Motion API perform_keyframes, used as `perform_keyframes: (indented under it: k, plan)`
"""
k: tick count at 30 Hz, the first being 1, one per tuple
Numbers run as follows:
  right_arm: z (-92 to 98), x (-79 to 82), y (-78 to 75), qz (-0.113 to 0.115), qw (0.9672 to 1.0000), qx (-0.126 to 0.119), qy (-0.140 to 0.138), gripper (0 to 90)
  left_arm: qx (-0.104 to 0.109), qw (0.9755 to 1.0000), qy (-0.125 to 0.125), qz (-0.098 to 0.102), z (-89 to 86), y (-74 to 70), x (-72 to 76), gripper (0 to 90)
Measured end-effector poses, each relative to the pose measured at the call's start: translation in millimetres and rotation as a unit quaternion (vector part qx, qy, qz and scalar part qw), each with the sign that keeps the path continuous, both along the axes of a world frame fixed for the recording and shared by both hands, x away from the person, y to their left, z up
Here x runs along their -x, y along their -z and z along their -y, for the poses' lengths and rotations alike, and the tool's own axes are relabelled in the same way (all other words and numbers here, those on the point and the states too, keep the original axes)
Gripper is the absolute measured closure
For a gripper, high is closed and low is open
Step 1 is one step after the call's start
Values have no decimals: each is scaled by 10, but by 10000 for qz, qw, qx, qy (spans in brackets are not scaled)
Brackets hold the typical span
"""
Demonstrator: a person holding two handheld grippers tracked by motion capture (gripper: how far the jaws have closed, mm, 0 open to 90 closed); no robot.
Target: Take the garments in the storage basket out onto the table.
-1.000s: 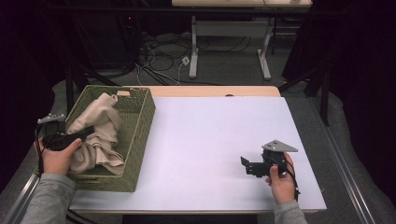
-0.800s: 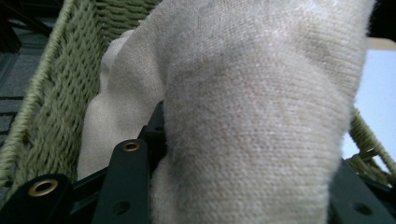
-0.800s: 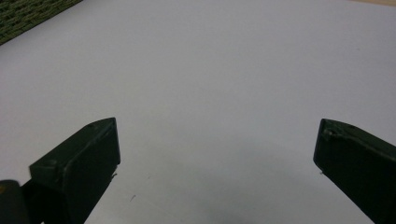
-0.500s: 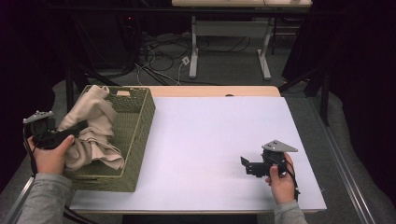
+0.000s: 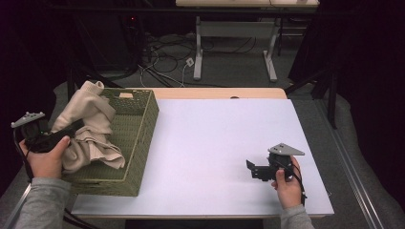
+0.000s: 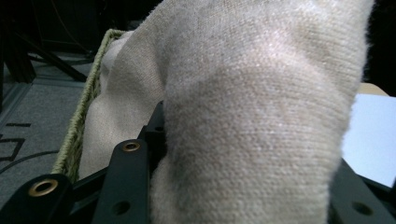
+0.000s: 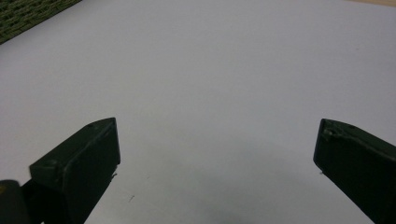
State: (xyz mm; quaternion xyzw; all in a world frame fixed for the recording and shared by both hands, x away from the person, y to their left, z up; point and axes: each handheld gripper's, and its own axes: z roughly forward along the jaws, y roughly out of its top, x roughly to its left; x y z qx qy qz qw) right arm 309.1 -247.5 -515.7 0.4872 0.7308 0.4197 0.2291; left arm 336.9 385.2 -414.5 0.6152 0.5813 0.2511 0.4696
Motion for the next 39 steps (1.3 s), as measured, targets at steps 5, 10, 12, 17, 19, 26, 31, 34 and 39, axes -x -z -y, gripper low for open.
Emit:
perform_keyframes:
  k: [5,10,12,17,19,26,31,34,39]
  plan:
    - [0,-1,1,7,10000,9,-9,2,33,9998,-77,169,-10,-46,43,555]
    - [-1,0,0,2,10000,2,7,3,75,9995,-104,293,-25,-103,91,556]
    - [-1,0,-1,4,10000,1,6,3,106,9991,-132,396,-24,-122,110,556]
    - [-2,0,0,7,10000,2,9,3,199,9983,-135,522,-13,-175,152,556]
    - [-2,1,-1,8,10000,3,11,3,229,9981,-122,557,-8,-202,171,556]
    - [-1,2,-3,11,10000,8,14,3,259,9971,-76,714,32,-268,230,556]
    - [-2,2,-3,12,10000,-16,25,3,347,9957,-49,855,90,-305,264,556]
    - [3,1,-6,35,10000,15,18,3,376,9947,-16,959,128,-330,287,556]
    - [-3,6,-6,14,10000,-6,30,3,334,9942,66,1021,211,-372,327,556]
